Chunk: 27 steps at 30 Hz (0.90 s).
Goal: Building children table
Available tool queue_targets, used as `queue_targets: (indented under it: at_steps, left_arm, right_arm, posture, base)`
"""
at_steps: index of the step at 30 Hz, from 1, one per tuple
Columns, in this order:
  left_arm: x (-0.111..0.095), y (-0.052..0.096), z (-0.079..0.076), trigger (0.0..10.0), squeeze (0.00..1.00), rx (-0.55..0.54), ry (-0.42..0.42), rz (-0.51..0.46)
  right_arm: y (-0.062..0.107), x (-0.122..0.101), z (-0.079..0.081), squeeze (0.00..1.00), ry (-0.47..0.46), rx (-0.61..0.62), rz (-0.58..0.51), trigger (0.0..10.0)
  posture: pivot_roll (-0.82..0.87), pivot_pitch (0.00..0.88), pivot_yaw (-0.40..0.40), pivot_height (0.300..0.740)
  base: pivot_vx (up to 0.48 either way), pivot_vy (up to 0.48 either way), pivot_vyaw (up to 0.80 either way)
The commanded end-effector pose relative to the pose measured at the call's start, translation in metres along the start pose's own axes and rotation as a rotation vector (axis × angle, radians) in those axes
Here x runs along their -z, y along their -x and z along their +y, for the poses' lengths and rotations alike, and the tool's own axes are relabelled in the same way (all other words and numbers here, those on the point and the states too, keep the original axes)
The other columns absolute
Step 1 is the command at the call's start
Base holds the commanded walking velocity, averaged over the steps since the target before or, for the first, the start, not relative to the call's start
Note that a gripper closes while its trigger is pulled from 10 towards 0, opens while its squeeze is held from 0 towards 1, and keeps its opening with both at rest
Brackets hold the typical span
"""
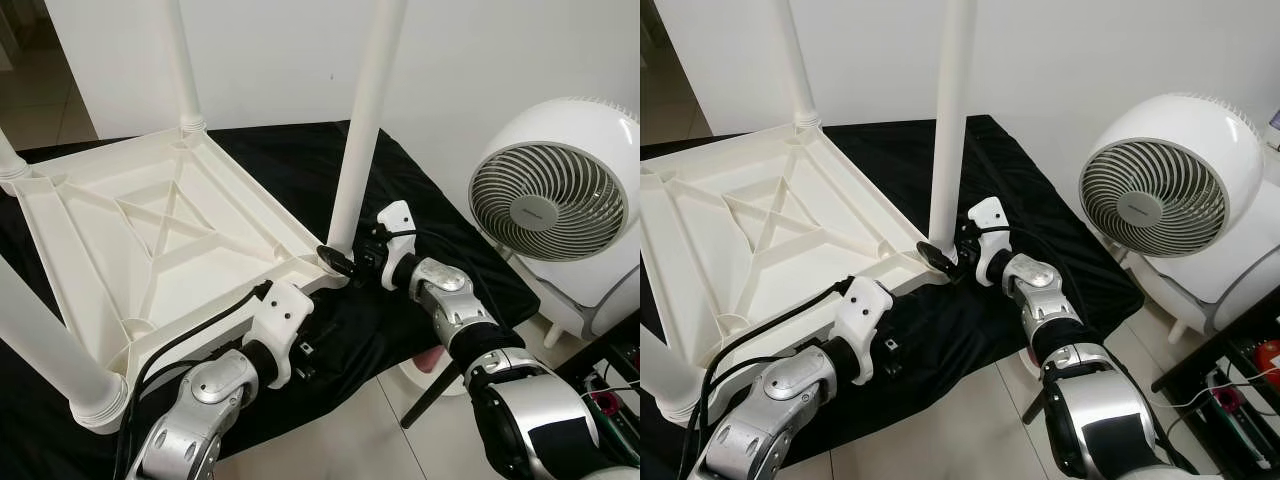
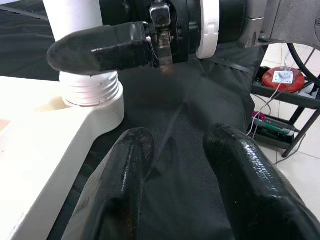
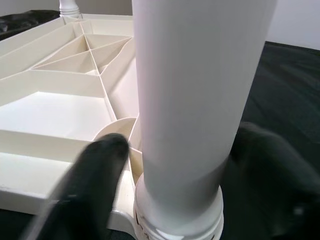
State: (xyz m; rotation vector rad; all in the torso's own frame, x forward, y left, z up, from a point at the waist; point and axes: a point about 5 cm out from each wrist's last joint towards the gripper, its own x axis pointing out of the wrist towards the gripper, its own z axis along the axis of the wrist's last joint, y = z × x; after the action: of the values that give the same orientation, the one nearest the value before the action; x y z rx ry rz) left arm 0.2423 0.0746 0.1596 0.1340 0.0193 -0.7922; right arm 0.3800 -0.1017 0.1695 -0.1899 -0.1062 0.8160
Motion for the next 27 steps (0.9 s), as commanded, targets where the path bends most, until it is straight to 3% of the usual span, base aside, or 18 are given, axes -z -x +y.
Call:
queue_targets:
  at_steps: [1, 2, 12, 18, 20, 23, 27]
  left_arm:
    - [-0.002, -0.001, -0.001, 10.0, 0.00, -0.012, -0.010, 0.004]
    - [-0.002, -0.001, -0.001, 10.0, 0.00, -0.011, -0.009, 0.002]
    - [-0.004, -0.003, -0.001, 10.0, 0.00, -0.015, -0.006, -0.005]
    - [-0.005, -0.005, 0.001, 10.0, 0.00, -0.032, -0.010, -0.015]
    - [-0.008, -0.009, 0.008, 10.0, 0.00, -0.094, -0.008, -0.043]
    - [-0.010, -0.010, 0.011, 10.0, 0.00, -0.114, -0.007, -0.054]
    - [-0.009, -0.011, 0.012, 10.0, 0.00, -0.117, -0.013, -0.055]
  right_arm:
    - [-0.001, 0.000, 0.000, 0.00, 0.012, -0.013, 0.006, 2.0]
    - [0.000, 0.003, 0.001, 0.00, 0.010, -0.020, 0.016, 0.0]
    - [0.012, 0.022, 0.002, 0.00, 0.007, -0.008, 0.070, 0.0]
    - [0.016, 0.028, 0.004, 0.00, -0.002, 0.090, 0.058, 0.0]
    - [0.018, 0.029, 0.020, 0.00, -0.082, 0.214, -0.017, 0.0]
    - [0.018, 0.027, 0.035, 0.00, -0.129, 0.321, -0.047, 0.0]
    - [0.018, 0.027, 0.044, 0.00, -0.161, 0.422, -0.054, 0.0]
  posture:
    - [0.12, 0.075, -0.068, 0.740]
    - [0.12, 0.072, -0.070, 0.740]
    - [0.12, 0.065, -0.077, 0.740]
    - [0.10, 0.062, -0.090, 0.740]
    - [0.09, 0.059, -0.093, 0.740]
    - [0.08, 0.056, -0.095, 0.740]
    - [0.07, 0.054, -0.095, 0.740]
  base:
    - [0.000, 0.000, 0.00]
    - [0.000, 0.000, 0.00]
    - [0.000, 0.000, 0.00]
    - [0.000, 0.000, 0.00]
    - [0.000, 0.000, 0.00]
    - [0.000, 0.000, 0.00]
    - [0.000, 0.000, 0.00]
